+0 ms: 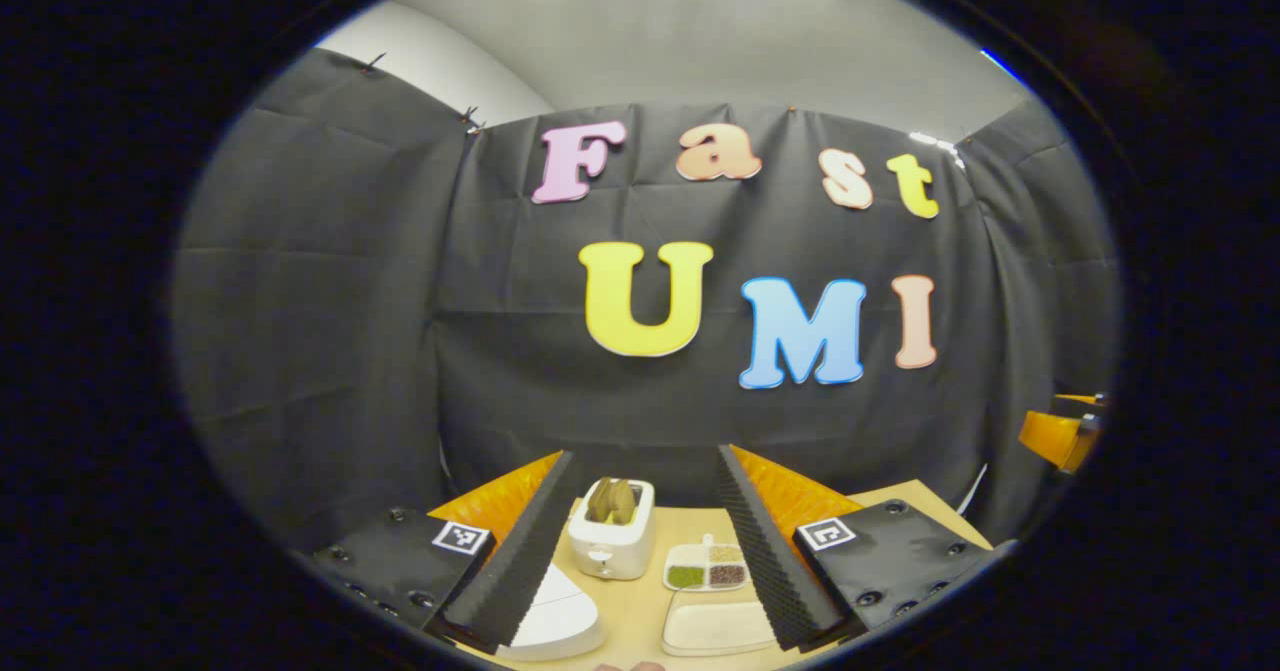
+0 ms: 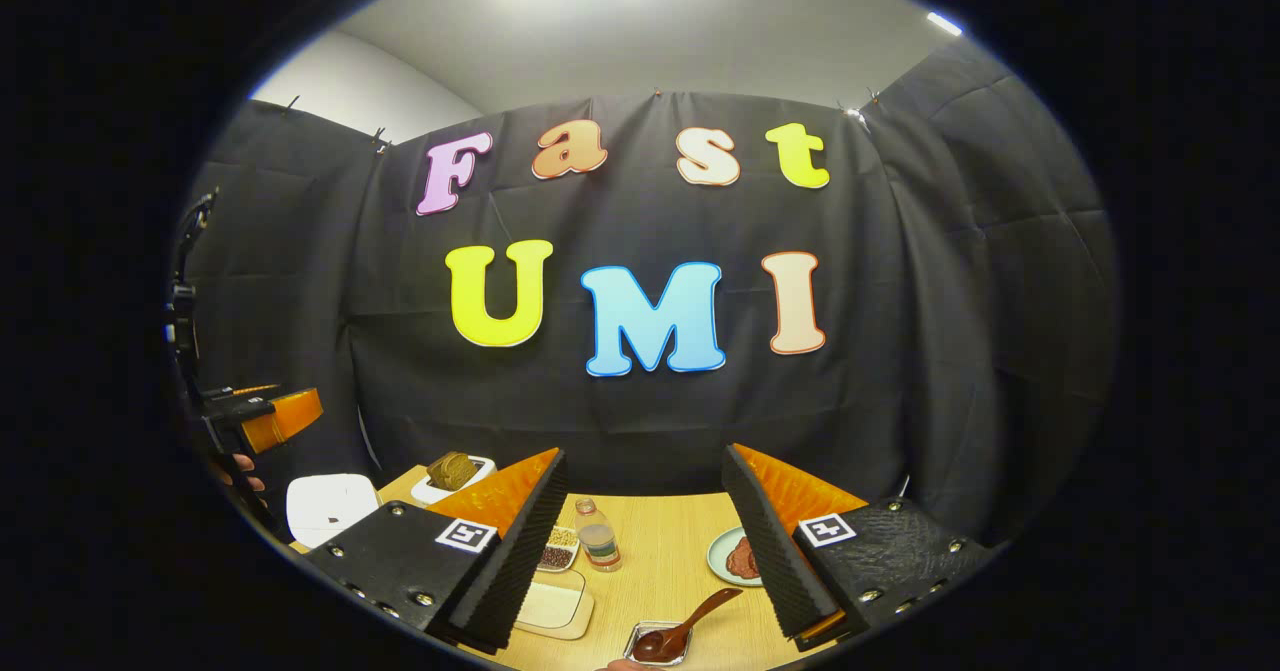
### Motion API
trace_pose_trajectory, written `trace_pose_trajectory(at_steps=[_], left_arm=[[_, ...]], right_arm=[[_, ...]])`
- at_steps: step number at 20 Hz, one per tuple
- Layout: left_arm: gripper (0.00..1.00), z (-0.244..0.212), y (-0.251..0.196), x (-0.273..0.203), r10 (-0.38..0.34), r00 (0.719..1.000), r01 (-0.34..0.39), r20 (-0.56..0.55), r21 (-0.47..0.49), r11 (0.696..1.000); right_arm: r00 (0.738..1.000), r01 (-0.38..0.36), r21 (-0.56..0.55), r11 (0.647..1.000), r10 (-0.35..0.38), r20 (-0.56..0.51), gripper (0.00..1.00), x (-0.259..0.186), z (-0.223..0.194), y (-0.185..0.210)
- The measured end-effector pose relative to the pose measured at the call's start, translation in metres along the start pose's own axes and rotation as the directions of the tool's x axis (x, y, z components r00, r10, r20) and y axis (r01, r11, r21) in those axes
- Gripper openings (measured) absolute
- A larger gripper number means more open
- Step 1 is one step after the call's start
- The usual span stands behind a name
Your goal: Close the left gripper, press the button to open the rice cooker; take a wooden spoon from the chopstick holder with the right hand, scoop a spoonful of rice and pour it into the rice cooker, then put the wooden spoon back into the chopstick holder.
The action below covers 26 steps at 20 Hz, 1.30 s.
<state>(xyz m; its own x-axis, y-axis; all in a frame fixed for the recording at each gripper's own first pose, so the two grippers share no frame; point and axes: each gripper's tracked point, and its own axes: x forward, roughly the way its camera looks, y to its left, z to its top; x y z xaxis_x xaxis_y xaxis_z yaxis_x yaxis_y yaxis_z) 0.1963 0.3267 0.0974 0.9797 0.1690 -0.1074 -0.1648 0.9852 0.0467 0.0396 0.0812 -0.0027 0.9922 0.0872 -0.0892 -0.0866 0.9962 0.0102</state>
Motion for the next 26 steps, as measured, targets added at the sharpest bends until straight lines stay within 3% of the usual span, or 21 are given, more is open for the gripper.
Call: trace_pose_trajectory(at_steps=[2, 7, 10, 14, 18, 26], left_arm=[[0.96, 0.018, -0.031, -0.005, -0.053, 0.997, 0.052, 0.053, 0.020, 0.998], [0.98, -0.007, -0.061, -0.007, -0.111, 0.994, 0.111, 0.005, -0.014, 0.994], [0.94, -0.003, -0.060, -0.009, -0.113, 0.994, 0.113, 0.006, -0.013, 0.994], [0.98, -0.003, -0.052, -0.009, -0.105, 0.994, 0.105, -0.004, -0.026, 0.994], [0.94, -0.004, -0.044, -0.014, -0.106, 0.994, 0.106, -0.007, -0.026, 0.994], [0.97, -0.003, -0.024, -0.032, -0.132, 0.991, 0.132, 0.008, -0.011, 0.991]], right_arm=[[1.000, -0.002, 0.016, 1.000, 0.002, 0.017, 0.94, -0.002, 0.009, 0.001], [0.999, -0.008, 0.021, 1.000, 0.007, 0.032, 0.94, -0.010, 0.014, 0.004], [1.000, 0.004, 0.023, 1.000, -0.004, 0.025, 0.94, -0.011, 0.013, 0.002], [0.999, 0.013, 0.021, 1.000, -0.014, 0.032, 0.94, -0.012, 0.015, 0.006], [1.000, 0.016, 0.021, 1.000, -0.017, 0.026, 0.94, -0.014, 0.013, 0.016], [0.999, 0.043, -0.004, 0.999, -0.042, 0.024, 0.94, -0.031, 0.006, 0.039]])
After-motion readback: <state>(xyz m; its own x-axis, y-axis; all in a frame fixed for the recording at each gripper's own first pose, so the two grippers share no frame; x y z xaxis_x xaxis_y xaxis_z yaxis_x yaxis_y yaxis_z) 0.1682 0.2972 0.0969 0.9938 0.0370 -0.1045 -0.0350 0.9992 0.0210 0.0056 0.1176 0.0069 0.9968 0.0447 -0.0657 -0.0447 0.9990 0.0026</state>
